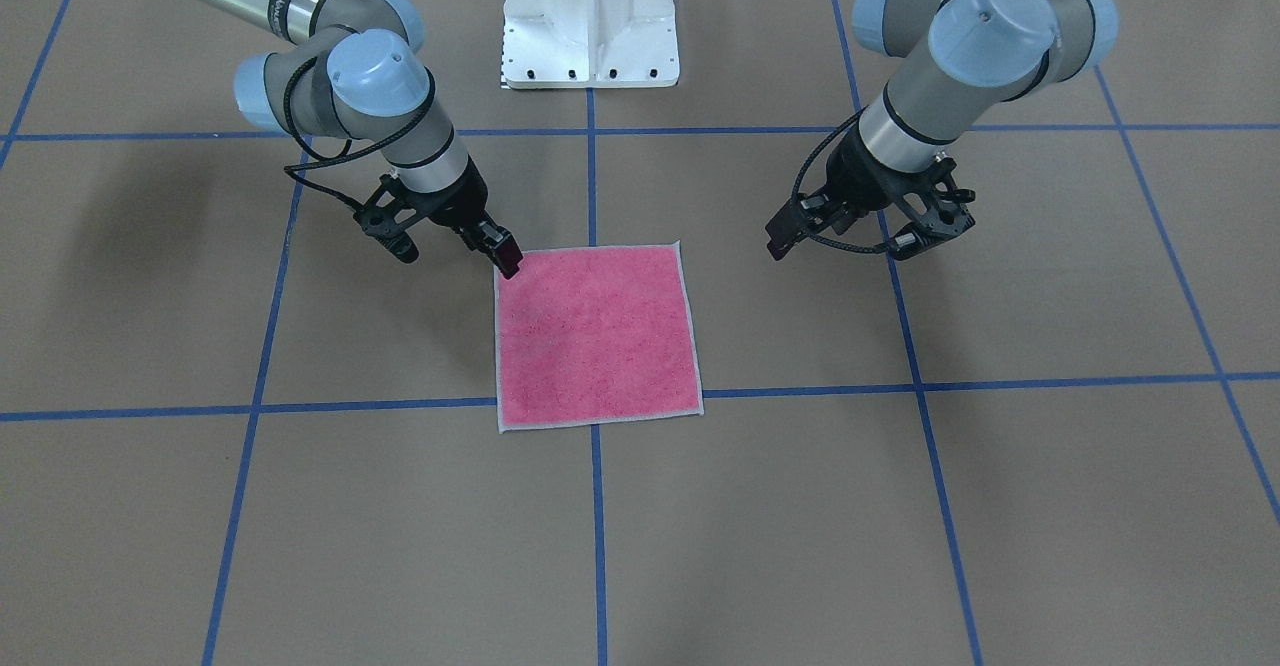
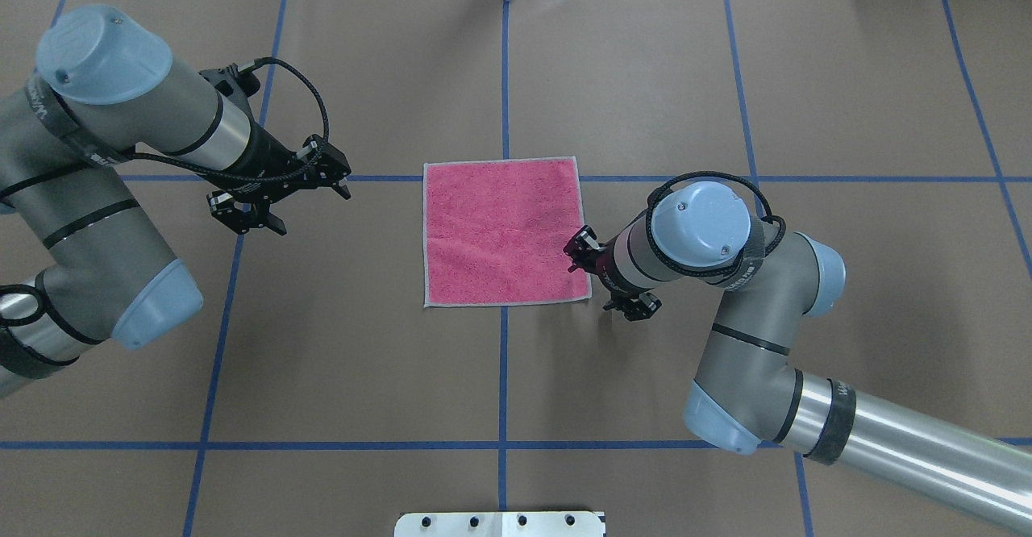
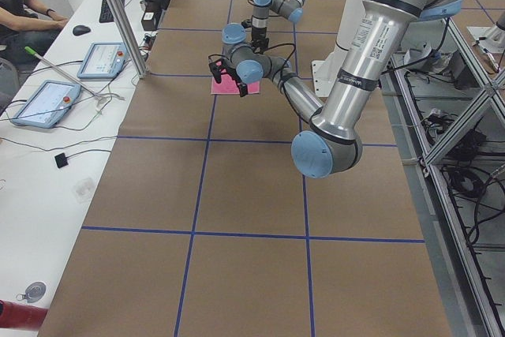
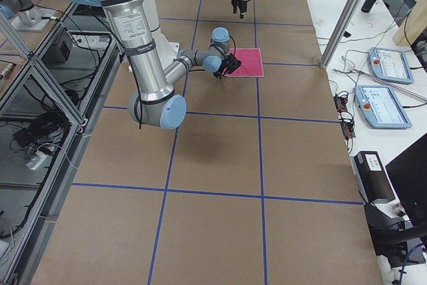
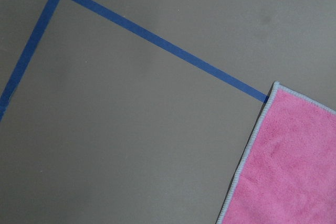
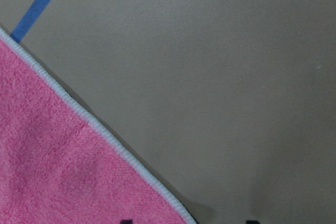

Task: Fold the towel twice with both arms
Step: 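Lower the right gripper onto the towel corner nearest the robot while the left gripper approaches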

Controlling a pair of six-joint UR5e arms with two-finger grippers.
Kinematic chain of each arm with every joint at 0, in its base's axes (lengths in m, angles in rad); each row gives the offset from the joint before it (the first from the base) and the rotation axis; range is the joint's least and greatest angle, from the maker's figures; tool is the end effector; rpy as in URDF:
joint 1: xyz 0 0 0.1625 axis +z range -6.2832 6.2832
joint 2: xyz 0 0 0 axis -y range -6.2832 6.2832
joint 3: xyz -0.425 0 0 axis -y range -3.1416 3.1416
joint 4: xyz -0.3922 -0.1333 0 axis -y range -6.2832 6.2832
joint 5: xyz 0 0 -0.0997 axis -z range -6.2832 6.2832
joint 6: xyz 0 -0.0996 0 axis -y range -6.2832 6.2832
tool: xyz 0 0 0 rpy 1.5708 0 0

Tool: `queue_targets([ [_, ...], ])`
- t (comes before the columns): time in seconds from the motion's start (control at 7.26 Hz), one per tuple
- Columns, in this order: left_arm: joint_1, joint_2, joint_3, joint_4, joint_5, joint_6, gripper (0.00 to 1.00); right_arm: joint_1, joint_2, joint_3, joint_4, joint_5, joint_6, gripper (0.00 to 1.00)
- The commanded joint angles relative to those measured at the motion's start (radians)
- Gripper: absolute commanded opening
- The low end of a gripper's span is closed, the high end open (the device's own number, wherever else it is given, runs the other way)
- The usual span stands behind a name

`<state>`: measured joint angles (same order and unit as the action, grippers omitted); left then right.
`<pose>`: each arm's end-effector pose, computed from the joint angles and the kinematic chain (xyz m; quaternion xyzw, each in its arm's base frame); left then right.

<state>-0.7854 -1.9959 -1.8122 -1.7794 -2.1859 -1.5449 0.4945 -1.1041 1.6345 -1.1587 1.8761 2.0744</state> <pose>0.3776 -0.4849 0.2828 -0.0926 0.4793 -0.2009 0.8493 -0.5363 -0.4066 0.3188 -0.1375 -0.4481 0.3609 0.8063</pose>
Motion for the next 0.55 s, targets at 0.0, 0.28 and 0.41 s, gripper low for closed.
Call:
queue_targets([
  [0.0,0.0,-0.001,0.002,0.0,0.0,0.0,1.0,-0.002,0.001,-0.002,0.001,0.0,0.001,0.57],
  [0.28,0.0,0.0,0.002,0.0,0.0,-0.001,1.0,-0.002,0.001,-0.002,0.002,0.0,0.001,0.55],
  [0.41,0.0,0.0,0.004,0.0,0.0,-0.001,1.0,-0.002,0.001,-0.002,0.002,0.0,0.001,0.55],
])
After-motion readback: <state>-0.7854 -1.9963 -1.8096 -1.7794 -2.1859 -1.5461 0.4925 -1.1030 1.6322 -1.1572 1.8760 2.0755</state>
